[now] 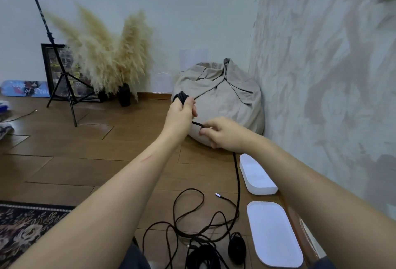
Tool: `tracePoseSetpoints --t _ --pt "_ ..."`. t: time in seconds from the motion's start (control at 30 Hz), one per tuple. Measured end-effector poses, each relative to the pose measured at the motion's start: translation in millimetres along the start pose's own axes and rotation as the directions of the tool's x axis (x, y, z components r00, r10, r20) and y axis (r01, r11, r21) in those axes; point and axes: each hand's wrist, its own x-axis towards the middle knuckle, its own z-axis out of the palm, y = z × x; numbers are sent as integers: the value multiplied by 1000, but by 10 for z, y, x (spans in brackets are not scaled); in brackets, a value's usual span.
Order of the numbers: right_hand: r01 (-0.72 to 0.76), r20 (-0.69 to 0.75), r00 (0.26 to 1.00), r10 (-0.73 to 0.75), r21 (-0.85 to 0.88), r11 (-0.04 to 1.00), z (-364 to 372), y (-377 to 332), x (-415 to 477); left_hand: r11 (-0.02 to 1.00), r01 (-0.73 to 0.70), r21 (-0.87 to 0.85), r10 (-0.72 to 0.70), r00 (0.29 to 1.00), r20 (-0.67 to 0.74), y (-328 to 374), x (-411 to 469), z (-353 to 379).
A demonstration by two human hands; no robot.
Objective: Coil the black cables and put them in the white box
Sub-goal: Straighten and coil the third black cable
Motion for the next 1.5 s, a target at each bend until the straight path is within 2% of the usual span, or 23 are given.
tracePoseSetpoints --t 0.1,0.17,0.23,0.3,0.37,0.43,0.53,0.6,0.7,0.73,0.8,0.87,0.9,1.0,1.13,1.2,1.3,1.37,1.43,1.5 --pt "-93 -91 986 141 408 908 -88 188 -41 982 64 -175 -36 987 158 97 -15 -86" --pt "-56 -205 954 217 591 804 -139 267 -7 983 87 -164 -46 969 241 100 -36 -82" --pt "14 -309 907 286 701 713 -196 266 34 982 122 -143 -74 950 305 64 -68 -48" --pt "81 -391 875 286 700 710 -250 261 59 986 129 -102 -84 928 362 47 -128 13" --pt "150 -439 872 216 660 736 -293 255 49 989 123 -76 -81 904 419 70 -195 79" --pt "207 -475 867 149 616 760 -343 248 19 987 131 -91 -75 885 459 123 -245 118" --pt "231 -492 859 141 619 751 -386 269 -12 980 140 -141 -46 849 526 250 -307 136" --pt "226 -461 875 147 657 719 -347 278 -16 966 149 -212 -3 825 565 375 -372 171" --pt "211 -336 933 131 804 556 -263 214 -20 918 178 -353 71 804 590 523 -414 220" --pt "176 -297 944 144 822 541 -234 177 -23 895 204 -396 77 804 589 544 -404 225" --pt "94 -247 954 173 787 609 -126 110 -34 847 258 -465 62 820 568 559 -377 233" --pt "28 -191 968 161 723 690 7 53 -55 823 252 -509 27 878 478 566 -351 247" --pt "13 -157 979 132 691 723 58 21 -62 845 206 -494 11 916 400 557 -321 239" --pt "6 -77 996 41 533 846 100 -113 -62 976 -59 -209 93 983 158 439 -194 182" --pt "-27 -35 998 45 405 914 -17 -169 -65 973 -185 141 174 981 86 224 -81 80" --pt "-46 -13 998 55 375 926 -164 -109 -98 945 -184 270 167 982 86 125 -32 -5" --pt "-12 -35 999 28 380 925 -410 -35 -149 917 -113 383 60 987 148 -32 8 -95" --pt "48 -136 991 1 359 932 -510 -9 -134 966 -41 256 -27 966 256 -17 -55 -37" --pt "125 -273 961 -30 338 933 -541 11 -92 995 104 9 -99 909 406 119 -170 74" --pt "187 -362 931 -50 353 917 -549 38 -64 988 144 -50 -97 845 526 242 -268 165"
